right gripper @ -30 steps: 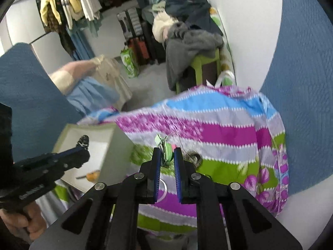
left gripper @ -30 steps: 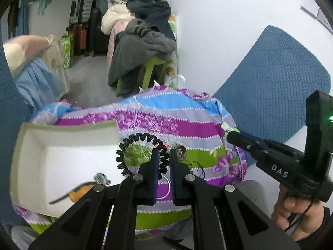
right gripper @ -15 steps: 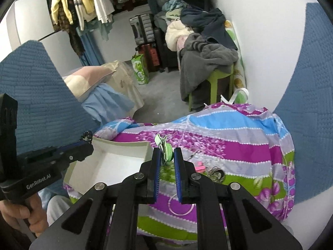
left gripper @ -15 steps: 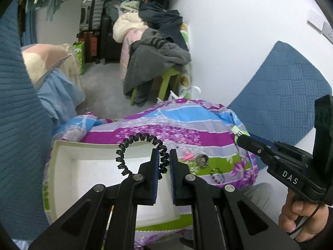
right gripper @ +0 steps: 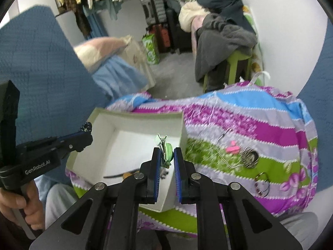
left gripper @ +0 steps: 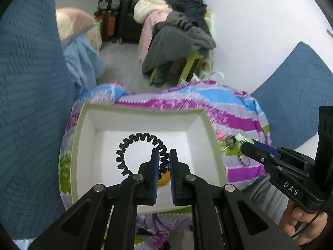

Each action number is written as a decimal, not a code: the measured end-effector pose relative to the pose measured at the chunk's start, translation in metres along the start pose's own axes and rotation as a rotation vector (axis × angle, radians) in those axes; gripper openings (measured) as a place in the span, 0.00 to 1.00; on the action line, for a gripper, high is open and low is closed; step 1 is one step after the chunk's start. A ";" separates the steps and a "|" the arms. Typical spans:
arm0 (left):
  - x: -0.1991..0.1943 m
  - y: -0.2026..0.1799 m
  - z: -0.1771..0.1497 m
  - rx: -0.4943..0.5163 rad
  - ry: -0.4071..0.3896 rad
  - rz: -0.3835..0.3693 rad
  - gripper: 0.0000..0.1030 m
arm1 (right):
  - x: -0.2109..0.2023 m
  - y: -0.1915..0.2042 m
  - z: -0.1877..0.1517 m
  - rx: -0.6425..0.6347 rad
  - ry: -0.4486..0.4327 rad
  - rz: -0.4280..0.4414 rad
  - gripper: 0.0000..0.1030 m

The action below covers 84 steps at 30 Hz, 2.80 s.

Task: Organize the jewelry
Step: 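Carry both items over the white box and open both grippers to drop them, then withdraw both open tools from the box, then grasp the silver hoop with the left gripper while the right gripper grasps the beaded bracelet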

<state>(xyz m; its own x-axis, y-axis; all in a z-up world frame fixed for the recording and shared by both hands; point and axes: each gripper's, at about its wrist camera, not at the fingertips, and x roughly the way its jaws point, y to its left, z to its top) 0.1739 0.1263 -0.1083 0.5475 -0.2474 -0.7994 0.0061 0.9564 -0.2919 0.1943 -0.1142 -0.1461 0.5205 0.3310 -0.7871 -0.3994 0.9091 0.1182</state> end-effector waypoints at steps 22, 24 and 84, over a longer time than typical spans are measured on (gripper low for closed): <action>0.008 0.002 -0.016 -0.052 0.015 0.037 0.57 | -0.003 0.015 -0.007 -0.052 -0.012 0.121 0.32; 0.001 -0.009 -0.013 -0.050 -0.004 0.027 0.57 | -0.017 0.010 -0.003 -0.054 -0.044 0.123 0.33; 0.211 -0.199 -0.086 0.117 0.212 0.247 0.72 | 0.079 -0.240 -0.087 0.139 0.200 -0.066 0.18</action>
<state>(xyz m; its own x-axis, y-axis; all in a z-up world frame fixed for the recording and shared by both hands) 0.2164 -0.1296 -0.2640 0.3580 -0.0209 -0.9335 -0.0023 0.9997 -0.0233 0.2658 -0.3277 -0.2891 0.3767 0.2255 -0.8985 -0.2544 0.9578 0.1337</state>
